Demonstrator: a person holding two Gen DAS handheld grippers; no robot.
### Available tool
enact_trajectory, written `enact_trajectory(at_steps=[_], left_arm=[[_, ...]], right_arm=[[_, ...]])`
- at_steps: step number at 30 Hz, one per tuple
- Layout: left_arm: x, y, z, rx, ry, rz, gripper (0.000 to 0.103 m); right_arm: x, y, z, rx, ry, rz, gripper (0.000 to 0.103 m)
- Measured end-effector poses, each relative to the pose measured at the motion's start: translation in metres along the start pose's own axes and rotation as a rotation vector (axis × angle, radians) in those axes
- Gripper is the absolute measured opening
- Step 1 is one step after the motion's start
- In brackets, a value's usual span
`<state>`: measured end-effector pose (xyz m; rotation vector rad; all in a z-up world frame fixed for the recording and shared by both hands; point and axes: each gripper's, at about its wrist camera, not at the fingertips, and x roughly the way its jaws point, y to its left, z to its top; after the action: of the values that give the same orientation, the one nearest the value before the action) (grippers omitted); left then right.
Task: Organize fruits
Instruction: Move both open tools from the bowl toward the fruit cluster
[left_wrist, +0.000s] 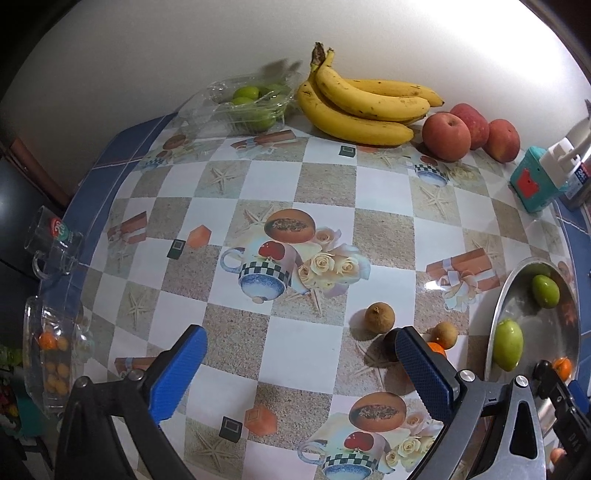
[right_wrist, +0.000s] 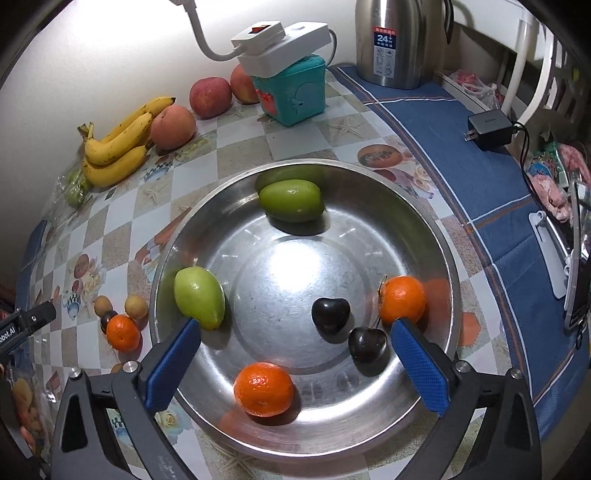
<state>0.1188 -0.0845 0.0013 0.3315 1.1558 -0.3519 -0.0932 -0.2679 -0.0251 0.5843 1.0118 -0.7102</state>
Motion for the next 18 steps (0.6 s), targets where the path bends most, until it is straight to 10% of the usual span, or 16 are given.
enact_trajectory(at_steps=[18], left_arm=[[-0.008,0.017,0.005,0.055,-0.046,0.090,0.103]], right_arm=[[0.003,0.019,-0.004,-0.035,0.016,-0.006,0.102]])
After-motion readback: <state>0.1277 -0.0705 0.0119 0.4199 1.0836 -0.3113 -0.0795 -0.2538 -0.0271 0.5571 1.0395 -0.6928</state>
